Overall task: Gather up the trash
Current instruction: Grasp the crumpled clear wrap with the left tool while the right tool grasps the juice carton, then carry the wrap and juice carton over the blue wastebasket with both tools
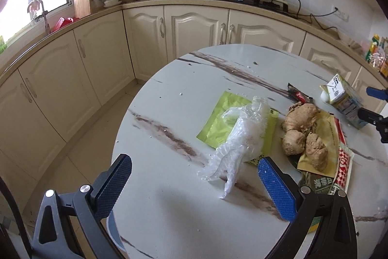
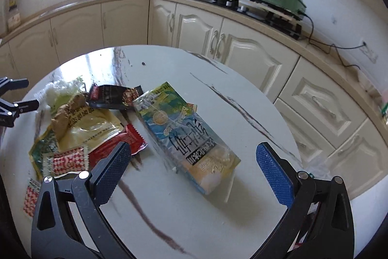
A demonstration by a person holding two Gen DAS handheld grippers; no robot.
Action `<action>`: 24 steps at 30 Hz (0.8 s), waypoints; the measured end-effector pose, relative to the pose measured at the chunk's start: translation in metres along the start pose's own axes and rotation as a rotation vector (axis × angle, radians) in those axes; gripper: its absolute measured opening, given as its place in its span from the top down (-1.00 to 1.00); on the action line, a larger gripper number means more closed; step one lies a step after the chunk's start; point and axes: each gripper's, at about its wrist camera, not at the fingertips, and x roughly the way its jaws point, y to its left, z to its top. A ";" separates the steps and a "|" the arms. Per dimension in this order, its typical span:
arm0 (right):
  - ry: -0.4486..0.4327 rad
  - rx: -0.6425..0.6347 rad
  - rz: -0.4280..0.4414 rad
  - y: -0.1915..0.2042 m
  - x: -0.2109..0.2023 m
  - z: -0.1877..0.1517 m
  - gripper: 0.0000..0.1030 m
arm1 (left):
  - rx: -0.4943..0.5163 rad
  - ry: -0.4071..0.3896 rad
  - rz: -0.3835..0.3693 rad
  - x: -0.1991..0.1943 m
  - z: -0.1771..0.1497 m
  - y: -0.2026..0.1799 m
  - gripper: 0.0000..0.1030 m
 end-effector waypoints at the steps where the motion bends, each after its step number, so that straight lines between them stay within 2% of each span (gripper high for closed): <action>1: 0.009 -0.014 -0.005 -0.002 0.007 0.001 -1.00 | 0.005 0.002 -0.002 0.003 -0.002 0.000 -0.96; 3: 0.041 -0.022 0.059 -0.005 0.021 0.003 -0.99 | 0.013 0.015 -0.017 0.009 -0.002 -0.001 -0.92; 4: 0.049 -0.024 0.087 -0.006 0.026 0.002 -0.91 | 0.012 0.003 -0.018 0.010 0.000 0.000 -0.92; 6: 0.082 -0.025 0.117 -0.007 0.034 0.001 -0.54 | 0.024 0.004 -0.022 0.012 0.000 -0.002 -0.90; 8: 0.085 -0.025 0.132 -0.007 0.033 -0.001 -0.21 | 0.034 0.017 -0.031 0.016 0.000 -0.004 -0.74; 9: 0.091 -0.021 0.142 -0.007 0.031 -0.002 -0.14 | 0.039 0.028 -0.043 0.019 0.000 -0.005 -0.49; 10: 0.092 -0.018 0.148 -0.007 0.027 -0.002 0.03 | 0.041 0.038 -0.053 0.021 0.002 -0.007 -0.36; 11: 0.096 -0.010 0.154 -0.008 0.025 -0.004 0.10 | 0.047 0.034 -0.048 0.022 0.002 -0.009 -0.32; 14: 0.097 0.031 0.161 -0.011 0.014 -0.006 0.11 | 0.055 0.032 -0.074 0.019 0.003 -0.010 0.26; 15: 0.096 0.039 0.163 -0.011 0.011 -0.008 0.11 | 0.049 0.035 -0.085 0.017 0.003 -0.010 0.74; 16: 0.093 0.048 0.155 -0.011 0.006 -0.008 0.11 | 0.040 0.040 -0.106 0.014 0.003 -0.008 0.88; 24: 0.072 0.134 0.147 -0.013 -0.025 -0.011 0.11 | 0.019 -0.017 -0.159 -0.033 -0.012 -0.004 0.93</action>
